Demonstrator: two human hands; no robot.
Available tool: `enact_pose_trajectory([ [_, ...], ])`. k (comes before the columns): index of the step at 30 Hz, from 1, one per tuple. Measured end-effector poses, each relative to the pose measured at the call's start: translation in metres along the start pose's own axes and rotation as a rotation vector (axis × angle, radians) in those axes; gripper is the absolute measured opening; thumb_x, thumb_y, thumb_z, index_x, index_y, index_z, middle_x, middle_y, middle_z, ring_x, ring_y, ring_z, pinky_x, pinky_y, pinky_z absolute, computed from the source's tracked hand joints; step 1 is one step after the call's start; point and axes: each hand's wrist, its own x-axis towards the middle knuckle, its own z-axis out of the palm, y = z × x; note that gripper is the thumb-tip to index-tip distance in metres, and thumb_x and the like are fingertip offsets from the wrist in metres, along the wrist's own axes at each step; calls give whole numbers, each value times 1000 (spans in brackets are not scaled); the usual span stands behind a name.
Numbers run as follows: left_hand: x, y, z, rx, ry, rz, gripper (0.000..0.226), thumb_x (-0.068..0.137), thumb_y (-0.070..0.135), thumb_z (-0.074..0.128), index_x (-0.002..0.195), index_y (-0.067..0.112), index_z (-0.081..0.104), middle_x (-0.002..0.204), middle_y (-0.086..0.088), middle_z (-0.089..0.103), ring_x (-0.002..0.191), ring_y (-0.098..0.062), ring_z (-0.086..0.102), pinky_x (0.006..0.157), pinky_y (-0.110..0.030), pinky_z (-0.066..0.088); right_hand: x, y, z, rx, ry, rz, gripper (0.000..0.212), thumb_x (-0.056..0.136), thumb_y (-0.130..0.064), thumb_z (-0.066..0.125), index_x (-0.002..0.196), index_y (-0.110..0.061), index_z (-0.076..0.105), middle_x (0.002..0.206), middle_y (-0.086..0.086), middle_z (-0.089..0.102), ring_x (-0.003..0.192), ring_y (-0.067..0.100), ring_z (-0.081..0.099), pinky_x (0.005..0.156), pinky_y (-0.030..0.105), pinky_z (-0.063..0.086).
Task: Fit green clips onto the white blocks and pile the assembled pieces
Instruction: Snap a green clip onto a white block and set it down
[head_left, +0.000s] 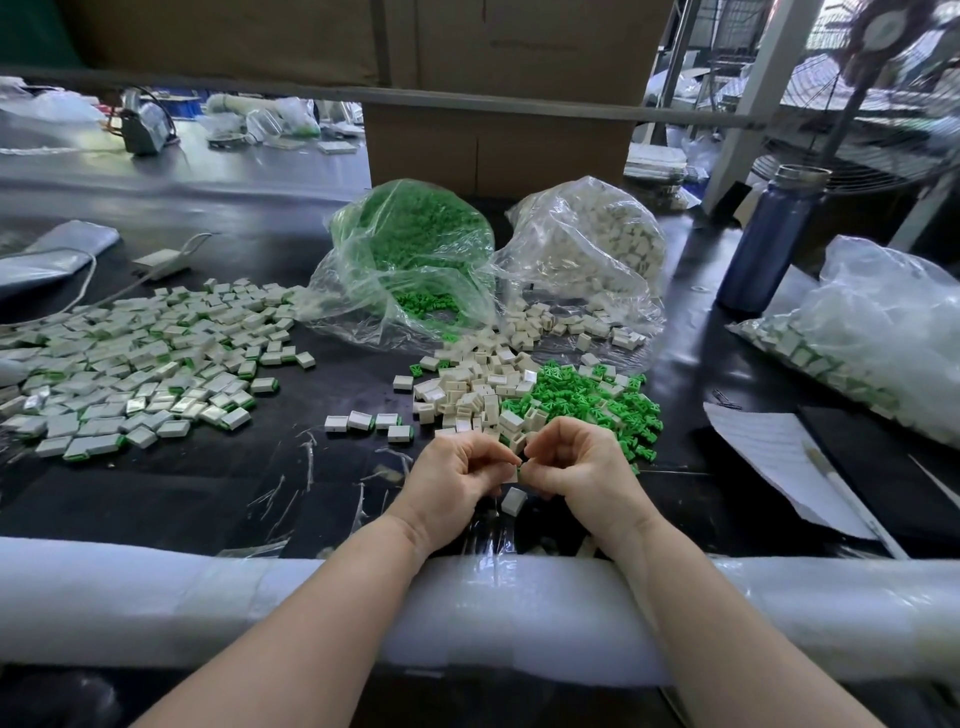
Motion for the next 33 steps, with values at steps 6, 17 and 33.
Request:
enact_pose_trajectory([
  [6,-1,3,0,37,-11,3,18,81,-3,65,77,15,68,75,1,63,70,-8,57,77,-21,51,1,1,-1,14,-12,13,28,71,18,65,67,-8,59,58,-2,63,49,8,58,47,18,47],
  [17,-1,0,1,92,-12,45,9,81,0,66,86,6,71,81,-1,65,77,-12,61,82,-27,52,1,1,-1,15,-16,6,25,71,16,67,69,-7,58,54,-3,62,47,6,58,47,17,46],
  [33,4,-7,-1,35,57,-15,8,88,15,60,85,18,67,82,-6,69,77,-15,62,78,-26,52,1,-1,2,64,63,27,9,84,-1,64,76,-5,67,61,4,67,52,8,59,51,18,51],
])
